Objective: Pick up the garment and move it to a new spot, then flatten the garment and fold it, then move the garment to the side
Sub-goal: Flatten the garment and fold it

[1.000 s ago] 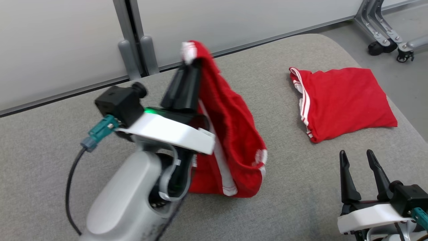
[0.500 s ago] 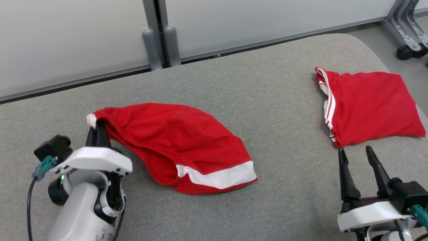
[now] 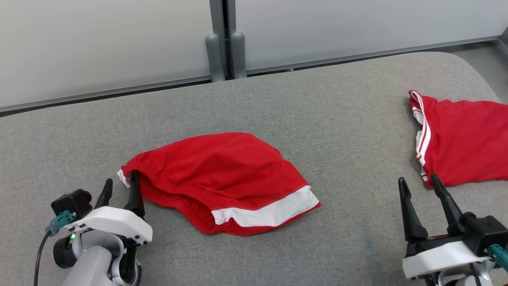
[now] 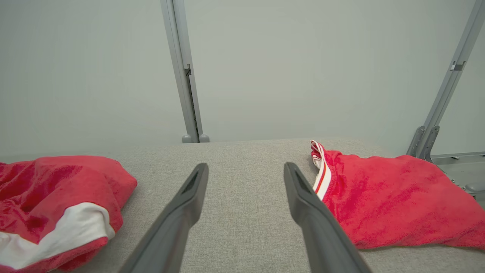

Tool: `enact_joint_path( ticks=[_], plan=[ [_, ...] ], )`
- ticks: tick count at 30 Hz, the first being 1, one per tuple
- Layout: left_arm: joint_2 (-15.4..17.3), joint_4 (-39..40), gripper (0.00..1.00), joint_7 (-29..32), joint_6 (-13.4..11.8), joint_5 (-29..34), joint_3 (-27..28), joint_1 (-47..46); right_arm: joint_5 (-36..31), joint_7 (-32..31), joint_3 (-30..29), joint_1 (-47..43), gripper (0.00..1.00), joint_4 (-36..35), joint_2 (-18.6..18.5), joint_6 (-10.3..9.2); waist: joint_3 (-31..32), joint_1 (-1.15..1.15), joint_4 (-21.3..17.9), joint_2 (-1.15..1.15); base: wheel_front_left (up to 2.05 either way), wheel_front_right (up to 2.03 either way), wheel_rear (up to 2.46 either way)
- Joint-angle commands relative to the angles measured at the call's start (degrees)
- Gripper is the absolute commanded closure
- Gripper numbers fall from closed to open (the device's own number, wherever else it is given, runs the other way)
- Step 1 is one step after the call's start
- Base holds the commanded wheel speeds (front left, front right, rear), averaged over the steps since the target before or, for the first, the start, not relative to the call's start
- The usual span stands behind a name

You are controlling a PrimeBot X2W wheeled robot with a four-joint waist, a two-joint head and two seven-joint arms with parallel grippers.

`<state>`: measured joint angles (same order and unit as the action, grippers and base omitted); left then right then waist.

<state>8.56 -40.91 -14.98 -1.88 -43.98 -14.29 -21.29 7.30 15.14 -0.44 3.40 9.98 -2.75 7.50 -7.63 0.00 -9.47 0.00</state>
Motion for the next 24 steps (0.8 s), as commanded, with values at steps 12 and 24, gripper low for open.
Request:
enact_joint_path(
  ticks=[12,24],
  plan=[
    [4.7,20.4,0.00,-0.1,-2.7,17.4,6.0,13.4,-0.8,0.0,-1.1,-2.3,0.00,-1.0,-0.3,-0.02,3.6,0.00,3.5,0.00,0.00,0.00,0.00],
    [-2.0,34.8,0.00,-0.1,0.7,30.3,13.3,27.6,-2.3,0.0,-2.3,-4.6,0.00,-2.2,-0.3,-0.02,6.9,0.00,6.7,0.00,0.00,0.00,0.00]
  ],
)
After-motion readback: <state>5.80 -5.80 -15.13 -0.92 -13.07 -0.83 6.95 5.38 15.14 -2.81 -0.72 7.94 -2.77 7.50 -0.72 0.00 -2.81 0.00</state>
